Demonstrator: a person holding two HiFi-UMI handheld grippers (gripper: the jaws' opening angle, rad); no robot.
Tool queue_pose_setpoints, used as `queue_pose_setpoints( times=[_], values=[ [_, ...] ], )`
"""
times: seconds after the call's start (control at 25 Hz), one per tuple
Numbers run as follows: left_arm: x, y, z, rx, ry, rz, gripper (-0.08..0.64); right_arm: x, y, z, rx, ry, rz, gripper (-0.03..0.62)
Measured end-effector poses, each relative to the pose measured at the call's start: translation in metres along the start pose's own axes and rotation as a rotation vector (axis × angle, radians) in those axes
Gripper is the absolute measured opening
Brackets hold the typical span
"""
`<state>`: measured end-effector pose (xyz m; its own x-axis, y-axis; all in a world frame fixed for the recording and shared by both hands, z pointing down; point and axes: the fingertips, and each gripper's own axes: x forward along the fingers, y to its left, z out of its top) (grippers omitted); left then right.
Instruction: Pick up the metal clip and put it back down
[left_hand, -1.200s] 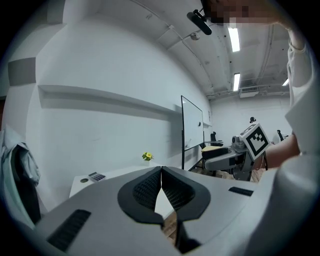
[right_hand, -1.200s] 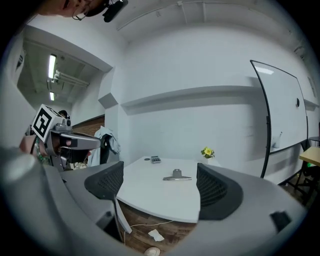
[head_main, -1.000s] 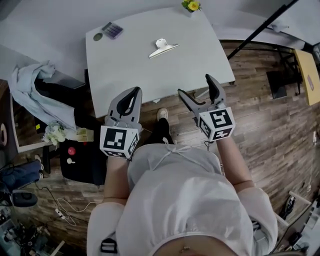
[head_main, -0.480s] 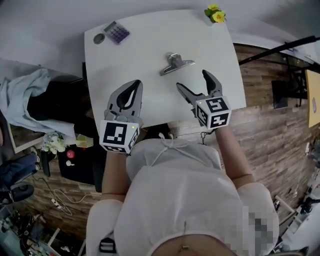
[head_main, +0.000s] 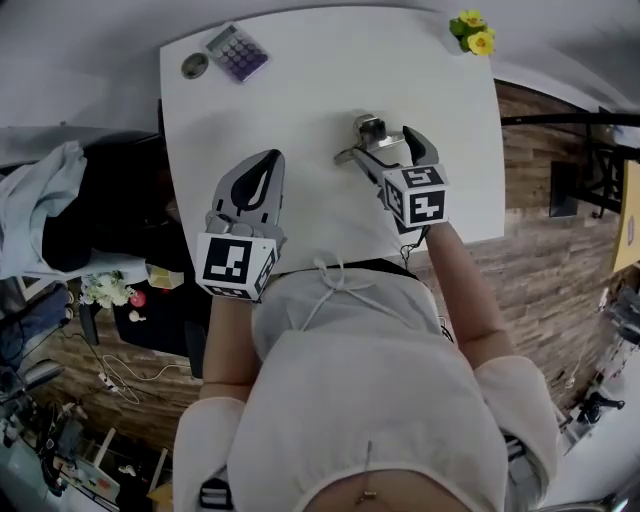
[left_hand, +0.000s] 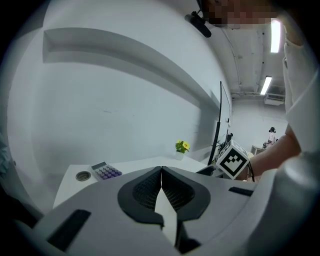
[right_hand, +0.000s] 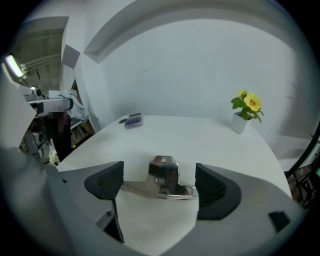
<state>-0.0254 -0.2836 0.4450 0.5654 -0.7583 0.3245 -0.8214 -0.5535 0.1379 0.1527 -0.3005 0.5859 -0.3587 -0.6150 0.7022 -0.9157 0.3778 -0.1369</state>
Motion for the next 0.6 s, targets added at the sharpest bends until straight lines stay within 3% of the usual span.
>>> queue_pose_setpoints(
  times=[0.36,0.52,0.6],
  values=[
    [0.025,0.026,-0.020,-0.028,0.057,0.006,0.020,0.053,-0.005,-0.019,0.037,0.134,-0.009,0.448],
    [0.029,0.031,-0.027,-0.037,0.079,0.010,0.019,0.059,-0.008,-0.023,0.026,0.191,-0.057,0.316],
    [0.029,0.031,-0.030,-0.037,0.087,0.007,0.020,0.059,-0.007,-0.024,0.022,0.219,-0.056,0.308]
  ],
)
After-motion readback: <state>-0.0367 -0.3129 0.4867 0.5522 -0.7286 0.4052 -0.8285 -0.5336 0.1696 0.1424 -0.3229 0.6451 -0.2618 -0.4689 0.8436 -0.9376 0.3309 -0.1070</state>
